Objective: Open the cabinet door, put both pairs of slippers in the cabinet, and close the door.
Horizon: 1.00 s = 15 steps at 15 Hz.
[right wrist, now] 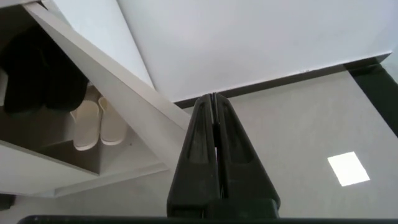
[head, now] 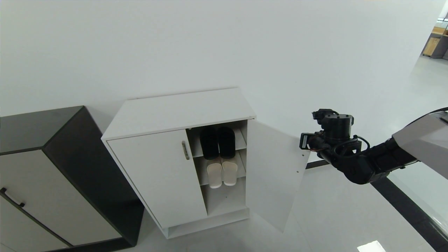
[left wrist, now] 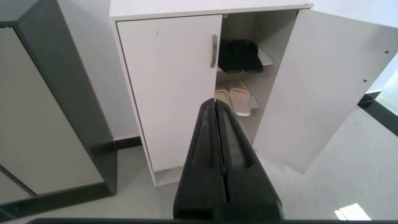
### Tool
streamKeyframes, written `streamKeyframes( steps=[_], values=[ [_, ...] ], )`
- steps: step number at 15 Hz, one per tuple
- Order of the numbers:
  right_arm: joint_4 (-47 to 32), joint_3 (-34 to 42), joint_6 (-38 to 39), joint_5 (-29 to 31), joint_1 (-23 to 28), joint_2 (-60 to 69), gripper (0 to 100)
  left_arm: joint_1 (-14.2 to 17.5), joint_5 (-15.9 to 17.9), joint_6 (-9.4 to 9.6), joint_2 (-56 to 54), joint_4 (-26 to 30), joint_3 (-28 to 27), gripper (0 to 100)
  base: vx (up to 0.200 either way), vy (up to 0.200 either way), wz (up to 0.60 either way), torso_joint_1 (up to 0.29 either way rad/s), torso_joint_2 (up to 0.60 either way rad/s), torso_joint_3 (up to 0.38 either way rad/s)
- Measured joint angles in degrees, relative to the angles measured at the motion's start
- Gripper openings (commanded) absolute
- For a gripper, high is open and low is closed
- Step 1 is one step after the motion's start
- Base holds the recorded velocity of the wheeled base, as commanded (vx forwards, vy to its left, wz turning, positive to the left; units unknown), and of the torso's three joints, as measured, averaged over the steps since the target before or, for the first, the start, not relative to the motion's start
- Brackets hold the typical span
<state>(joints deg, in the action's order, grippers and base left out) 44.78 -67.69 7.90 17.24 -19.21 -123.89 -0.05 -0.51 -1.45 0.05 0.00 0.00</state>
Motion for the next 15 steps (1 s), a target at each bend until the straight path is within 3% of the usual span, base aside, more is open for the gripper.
streamKeyframes(
  steps=[10,15],
  values=[
    [0.2,2.5,-2.2,0.5,-1.2,-0.4,0,0.0,0.0,-0.02,0.0,0.0,0.0,0,0.000,0.000,0.00,0.000,0.00,0.000],
    [0.5,10.0,-2.8,7.0,-12.8,4.7,0,0.0,0.0,-0.02,0.0,0.0,0.0,0,0.000,0.000,0.00,0.000,0.00,0.000]
  ],
)
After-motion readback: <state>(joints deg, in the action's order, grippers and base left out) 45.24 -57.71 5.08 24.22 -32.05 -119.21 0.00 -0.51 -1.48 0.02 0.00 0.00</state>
